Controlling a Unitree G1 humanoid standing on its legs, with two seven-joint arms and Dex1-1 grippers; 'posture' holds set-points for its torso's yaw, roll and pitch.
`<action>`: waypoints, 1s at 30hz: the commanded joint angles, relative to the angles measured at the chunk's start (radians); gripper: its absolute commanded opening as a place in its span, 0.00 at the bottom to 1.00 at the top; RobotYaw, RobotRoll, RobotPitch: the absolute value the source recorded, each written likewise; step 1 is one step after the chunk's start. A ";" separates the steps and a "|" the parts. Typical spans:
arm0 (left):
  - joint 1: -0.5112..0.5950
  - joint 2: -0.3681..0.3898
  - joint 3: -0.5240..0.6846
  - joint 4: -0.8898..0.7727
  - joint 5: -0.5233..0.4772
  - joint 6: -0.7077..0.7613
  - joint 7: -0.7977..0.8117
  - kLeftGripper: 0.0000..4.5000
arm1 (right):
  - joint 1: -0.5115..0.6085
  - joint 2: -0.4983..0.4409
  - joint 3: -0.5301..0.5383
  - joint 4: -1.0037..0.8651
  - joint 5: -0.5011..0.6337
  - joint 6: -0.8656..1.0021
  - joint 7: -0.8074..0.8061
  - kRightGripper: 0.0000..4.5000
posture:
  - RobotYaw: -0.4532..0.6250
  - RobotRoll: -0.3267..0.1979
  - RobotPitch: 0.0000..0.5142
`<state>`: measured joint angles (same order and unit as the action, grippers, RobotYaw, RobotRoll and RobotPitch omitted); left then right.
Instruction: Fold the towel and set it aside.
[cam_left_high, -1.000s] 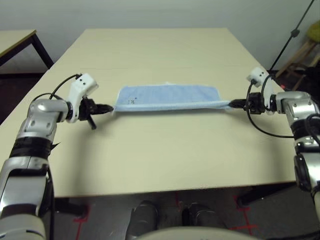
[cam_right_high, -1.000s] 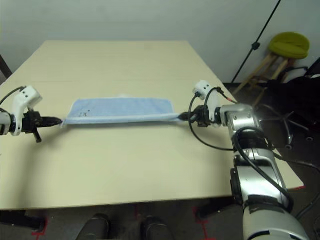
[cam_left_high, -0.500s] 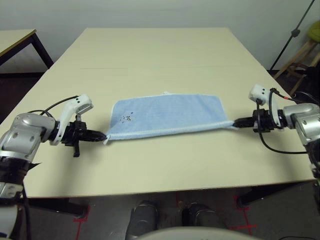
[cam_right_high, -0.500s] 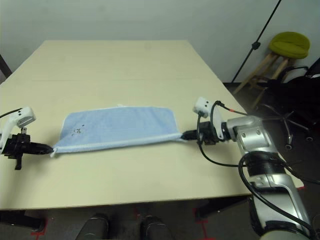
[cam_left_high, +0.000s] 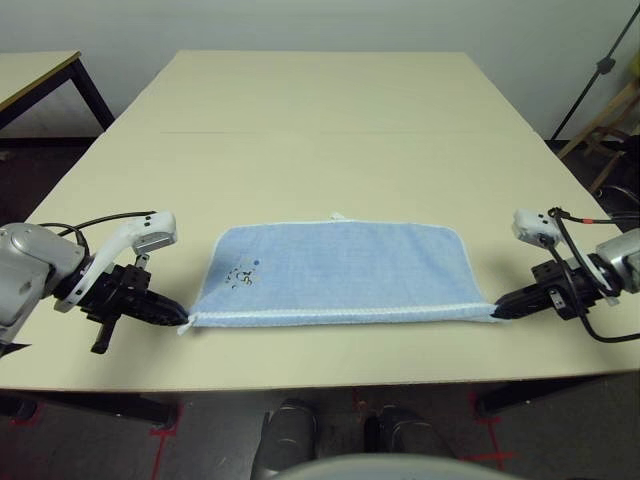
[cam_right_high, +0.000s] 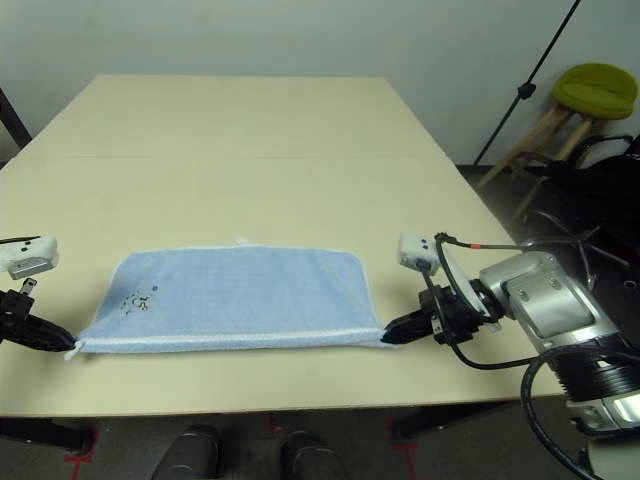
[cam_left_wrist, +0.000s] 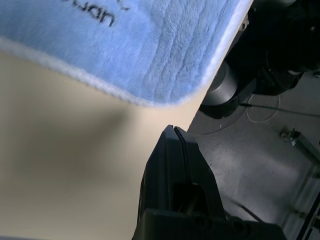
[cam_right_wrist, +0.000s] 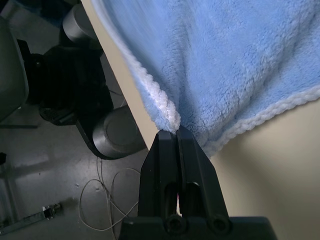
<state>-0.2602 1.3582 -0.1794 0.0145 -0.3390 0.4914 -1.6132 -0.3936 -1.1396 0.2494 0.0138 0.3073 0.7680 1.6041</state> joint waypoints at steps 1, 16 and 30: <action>-0.088 -0.075 -0.044 0.084 0.091 -0.068 0.015 0.01 | -0.042 0.046 -0.003 0.072 -0.036 -0.058 -0.060 0.00 | 0.58 0.62 0.17; -0.194 -0.210 0.022 0.118 0.117 -0.081 0.046 0.09 | -0.207 0.174 0.015 0.251 -0.106 -0.120 -0.119 0.00 | 0.59 0.62 0.19; 0.220 -0.106 0.219 -0.343 0.003 0.002 0.152 0.99 | -0.214 0.208 0.006 0.229 -0.101 -0.085 -0.128 0.00 | 0.61 0.62 0.26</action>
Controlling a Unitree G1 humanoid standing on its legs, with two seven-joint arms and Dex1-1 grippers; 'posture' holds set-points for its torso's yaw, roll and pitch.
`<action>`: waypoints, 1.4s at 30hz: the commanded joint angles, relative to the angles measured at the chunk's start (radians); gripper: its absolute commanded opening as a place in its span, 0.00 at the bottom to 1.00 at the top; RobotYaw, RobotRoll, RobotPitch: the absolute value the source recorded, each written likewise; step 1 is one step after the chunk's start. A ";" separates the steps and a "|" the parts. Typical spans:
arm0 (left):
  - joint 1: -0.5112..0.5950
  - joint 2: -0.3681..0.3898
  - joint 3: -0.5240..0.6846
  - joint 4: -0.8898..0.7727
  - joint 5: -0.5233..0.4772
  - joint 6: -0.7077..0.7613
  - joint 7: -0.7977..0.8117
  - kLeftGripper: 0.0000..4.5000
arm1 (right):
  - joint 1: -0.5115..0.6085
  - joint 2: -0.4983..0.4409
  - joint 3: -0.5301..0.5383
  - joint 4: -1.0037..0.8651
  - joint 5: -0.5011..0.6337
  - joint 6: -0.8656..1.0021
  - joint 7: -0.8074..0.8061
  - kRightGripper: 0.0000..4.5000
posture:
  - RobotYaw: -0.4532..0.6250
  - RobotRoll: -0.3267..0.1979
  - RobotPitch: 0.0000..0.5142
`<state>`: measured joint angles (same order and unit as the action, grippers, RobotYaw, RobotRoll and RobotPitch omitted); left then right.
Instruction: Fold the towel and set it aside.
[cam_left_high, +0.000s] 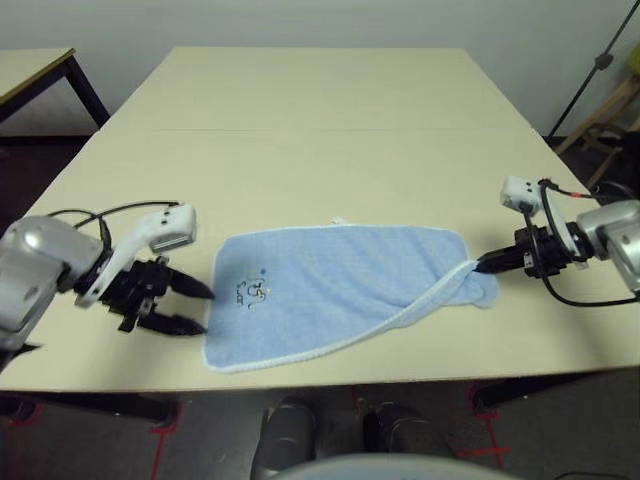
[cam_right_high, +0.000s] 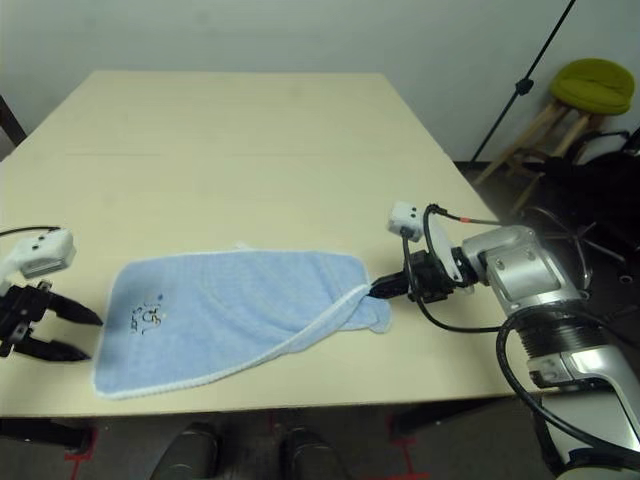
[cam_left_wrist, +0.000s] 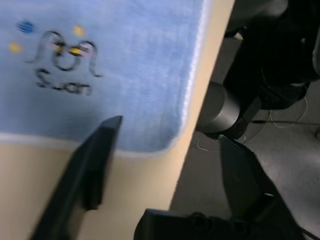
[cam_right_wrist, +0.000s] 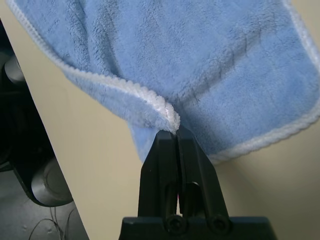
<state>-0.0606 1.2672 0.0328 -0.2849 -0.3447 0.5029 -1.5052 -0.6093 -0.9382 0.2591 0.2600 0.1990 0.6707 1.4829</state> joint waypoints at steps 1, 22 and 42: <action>0.030 -0.027 0.002 -0.042 0.020 -0.024 0.065 0.99 | 0.006 0.008 -0.006 -0.026 0.011 0.020 -0.010 0.00 | 0.61 0.62 0.26; 0.259 -0.028 0.107 -0.156 -0.021 -0.007 0.154 0.99 | 0.087 0.060 -0.106 -0.123 0.077 0.229 -0.253 0.00 | 0.61 0.62 0.52; 0.126 -0.080 -0.057 -0.066 0.024 0.030 0.222 0.33 | 0.001 0.039 -0.115 -0.145 0.116 0.198 -0.221 0.00 | 0.62 0.62 0.24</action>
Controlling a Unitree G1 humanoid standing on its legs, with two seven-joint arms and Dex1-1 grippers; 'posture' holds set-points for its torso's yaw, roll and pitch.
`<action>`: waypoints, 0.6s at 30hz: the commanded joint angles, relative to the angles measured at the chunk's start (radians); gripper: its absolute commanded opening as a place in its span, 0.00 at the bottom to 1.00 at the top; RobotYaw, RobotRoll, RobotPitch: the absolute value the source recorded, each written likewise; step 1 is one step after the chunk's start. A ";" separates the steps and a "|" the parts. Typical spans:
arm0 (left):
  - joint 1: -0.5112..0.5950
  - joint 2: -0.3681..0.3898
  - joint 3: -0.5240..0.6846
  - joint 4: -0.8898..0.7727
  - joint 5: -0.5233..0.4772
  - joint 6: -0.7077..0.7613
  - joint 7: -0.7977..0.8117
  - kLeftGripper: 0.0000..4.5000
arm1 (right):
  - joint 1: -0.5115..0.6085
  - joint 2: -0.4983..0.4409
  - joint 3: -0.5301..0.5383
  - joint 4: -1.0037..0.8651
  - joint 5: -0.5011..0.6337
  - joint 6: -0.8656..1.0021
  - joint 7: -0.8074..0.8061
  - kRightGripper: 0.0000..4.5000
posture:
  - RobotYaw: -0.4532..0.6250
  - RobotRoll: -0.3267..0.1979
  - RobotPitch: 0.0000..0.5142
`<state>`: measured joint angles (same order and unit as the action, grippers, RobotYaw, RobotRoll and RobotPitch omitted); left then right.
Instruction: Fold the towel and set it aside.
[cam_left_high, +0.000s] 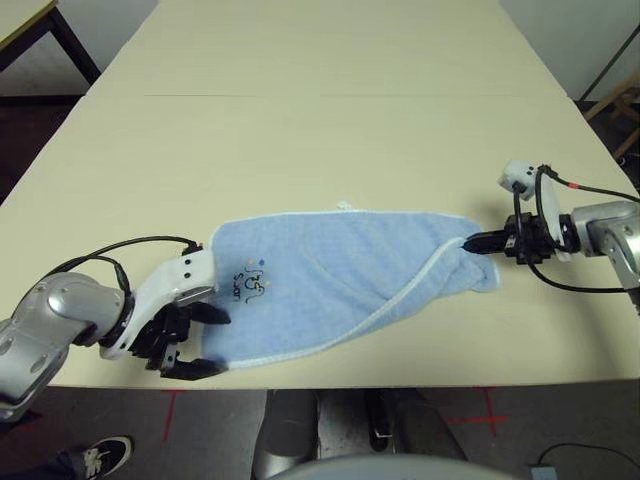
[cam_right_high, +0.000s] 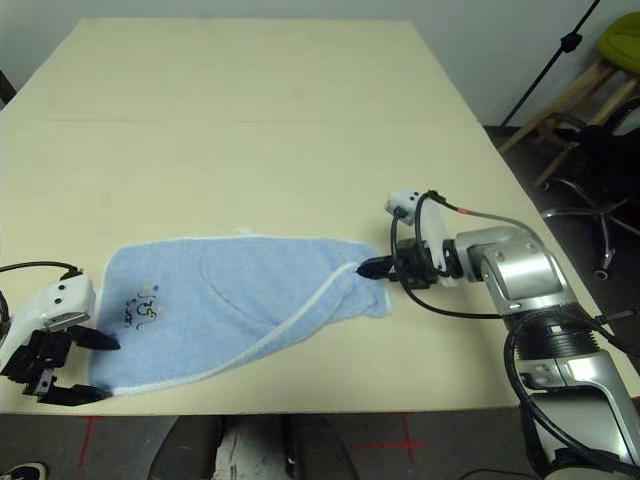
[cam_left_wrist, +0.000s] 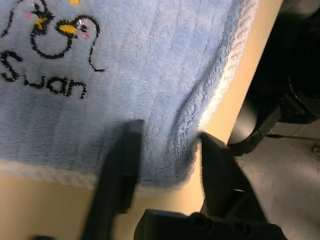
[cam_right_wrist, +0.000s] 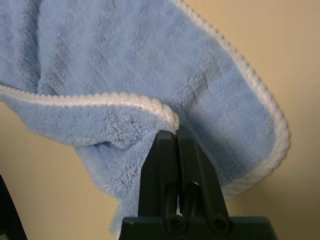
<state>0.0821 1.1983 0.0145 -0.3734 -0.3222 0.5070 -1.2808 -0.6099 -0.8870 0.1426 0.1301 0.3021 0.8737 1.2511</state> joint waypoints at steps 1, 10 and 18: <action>-0.033 -0.013 -0.041 0.028 -0.003 0.032 -0.006 0.27 | 0.002 -0.014 0.001 -0.020 0.015 -0.004 0.013 0.00 | 0.62 0.62 0.24; -0.256 -0.037 0.023 0.122 -0.175 0.177 -0.061 0.01 | 0.005 -0.040 -0.003 -0.047 0.034 -0.004 0.033 0.00 | 0.61 0.62 0.22; -0.411 -0.048 -0.019 0.252 -0.152 0.157 -0.097 0.01 | 0.007 -0.052 -0.011 -0.033 0.031 -0.018 0.032 0.00 | 0.60 0.62 0.22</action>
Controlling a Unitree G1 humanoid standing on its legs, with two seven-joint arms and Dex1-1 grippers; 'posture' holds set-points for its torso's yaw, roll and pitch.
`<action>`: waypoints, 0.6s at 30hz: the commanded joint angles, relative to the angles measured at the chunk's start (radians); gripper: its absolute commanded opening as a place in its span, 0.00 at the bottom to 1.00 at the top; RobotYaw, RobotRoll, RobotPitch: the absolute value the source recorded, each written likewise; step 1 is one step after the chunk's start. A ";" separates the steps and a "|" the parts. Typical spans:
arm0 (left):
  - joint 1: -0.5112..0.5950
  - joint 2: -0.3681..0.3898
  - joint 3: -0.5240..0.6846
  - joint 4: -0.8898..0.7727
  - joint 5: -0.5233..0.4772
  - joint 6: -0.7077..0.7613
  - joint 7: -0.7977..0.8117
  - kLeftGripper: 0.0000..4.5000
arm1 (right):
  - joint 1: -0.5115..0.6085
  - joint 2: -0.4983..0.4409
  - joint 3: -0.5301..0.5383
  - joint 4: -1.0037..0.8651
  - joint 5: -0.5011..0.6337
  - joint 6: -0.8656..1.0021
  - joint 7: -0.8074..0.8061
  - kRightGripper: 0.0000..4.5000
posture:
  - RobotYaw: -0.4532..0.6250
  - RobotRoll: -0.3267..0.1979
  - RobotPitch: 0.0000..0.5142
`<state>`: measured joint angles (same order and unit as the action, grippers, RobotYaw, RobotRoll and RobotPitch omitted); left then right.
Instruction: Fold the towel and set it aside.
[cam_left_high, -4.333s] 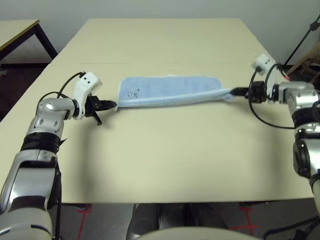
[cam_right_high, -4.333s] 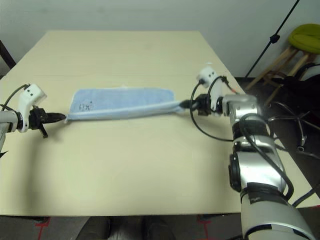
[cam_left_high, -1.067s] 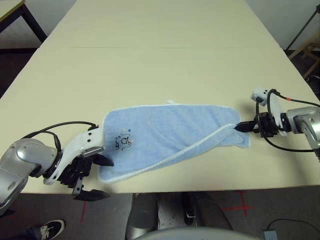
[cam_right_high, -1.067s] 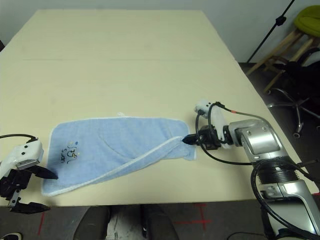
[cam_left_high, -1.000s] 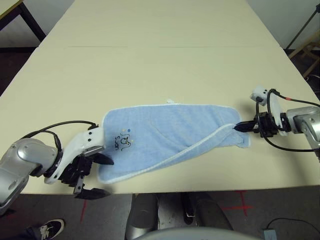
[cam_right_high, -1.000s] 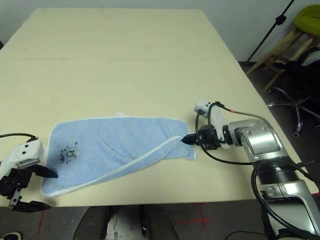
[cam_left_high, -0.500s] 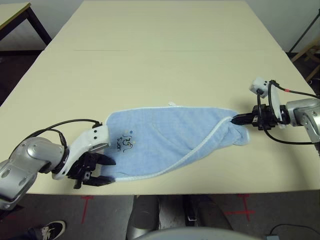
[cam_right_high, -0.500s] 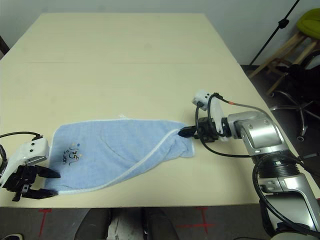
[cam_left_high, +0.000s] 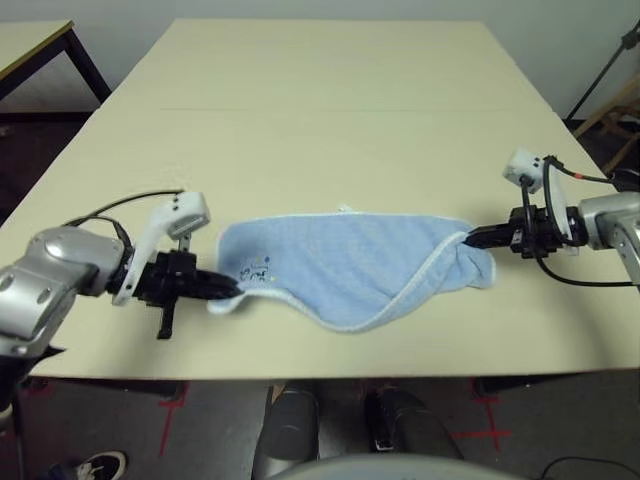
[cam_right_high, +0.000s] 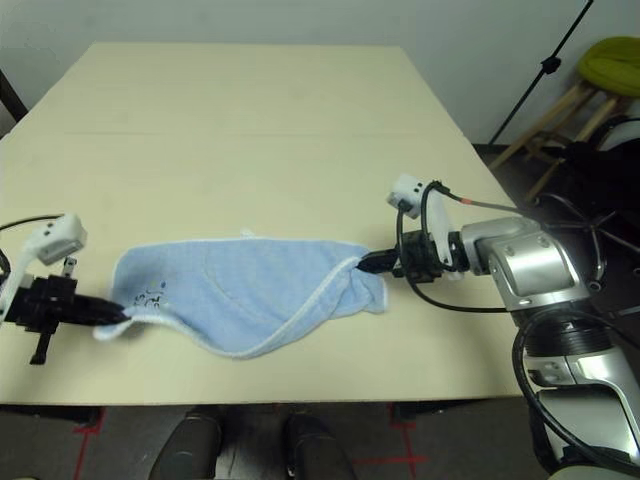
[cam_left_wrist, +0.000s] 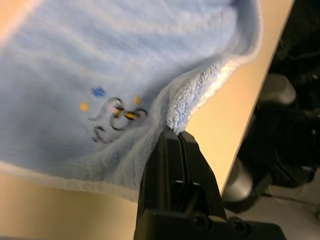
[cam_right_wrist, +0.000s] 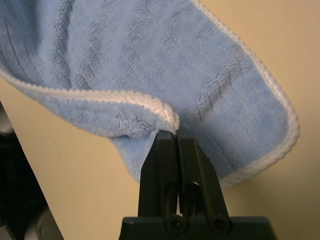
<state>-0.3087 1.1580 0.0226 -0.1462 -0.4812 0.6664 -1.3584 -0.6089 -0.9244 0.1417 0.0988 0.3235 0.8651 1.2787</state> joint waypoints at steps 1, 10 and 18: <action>-0.031 -0.010 -0.033 0.031 0.011 -0.005 -0.021 0.01 | 0.010 -0.018 -0.012 -0.003 0.008 -0.012 0.003 0.00 | 0.60 0.62 0.22; -0.095 0.045 -0.146 0.090 0.061 -0.029 -0.182 0.01 | -0.009 -0.038 -0.009 0.029 0.006 -0.025 0.020 0.00 | 0.59 0.62 0.20; -0.254 0.023 -0.309 0.263 0.231 -0.221 -0.256 0.01 | -0.087 -0.024 0.031 0.187 -0.075 -0.110 0.018 0.00 | 0.59 0.62 0.21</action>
<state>-0.5337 1.2026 -0.2459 0.0640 -0.3078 0.5077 -1.6104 -0.6805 -0.9553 0.1485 0.2395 0.2832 0.7895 1.3118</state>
